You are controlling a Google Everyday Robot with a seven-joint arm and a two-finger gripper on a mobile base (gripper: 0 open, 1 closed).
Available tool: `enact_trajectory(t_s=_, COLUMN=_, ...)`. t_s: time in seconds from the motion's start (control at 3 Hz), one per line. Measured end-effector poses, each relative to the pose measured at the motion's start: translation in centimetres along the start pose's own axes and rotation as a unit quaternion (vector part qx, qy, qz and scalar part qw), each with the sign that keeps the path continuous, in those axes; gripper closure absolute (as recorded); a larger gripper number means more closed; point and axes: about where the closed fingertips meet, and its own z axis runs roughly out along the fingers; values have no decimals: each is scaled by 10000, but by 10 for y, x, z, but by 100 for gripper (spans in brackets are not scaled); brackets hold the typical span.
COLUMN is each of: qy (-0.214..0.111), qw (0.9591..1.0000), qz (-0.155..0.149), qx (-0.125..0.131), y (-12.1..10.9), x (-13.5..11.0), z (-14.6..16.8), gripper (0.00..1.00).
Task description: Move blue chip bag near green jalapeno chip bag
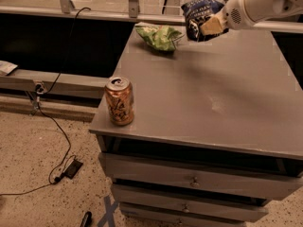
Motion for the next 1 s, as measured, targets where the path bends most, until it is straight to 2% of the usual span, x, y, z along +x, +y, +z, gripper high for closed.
enact_trajectory(t_s=0.33, qy=7, qw=10000, qz=-1, qx=-21, y=1, x=0, z=3, gripper=12)
enact_trajectory(t_s=0.67, qy=13, qw=10000, qz=-5, qx=-42, y=3, x=0, z=5, gripper=0)
enact_trajectory(t_s=1.0, qy=13, qw=10000, qz=-5, qx=-43, y=3, x=0, z=5, gripper=0)
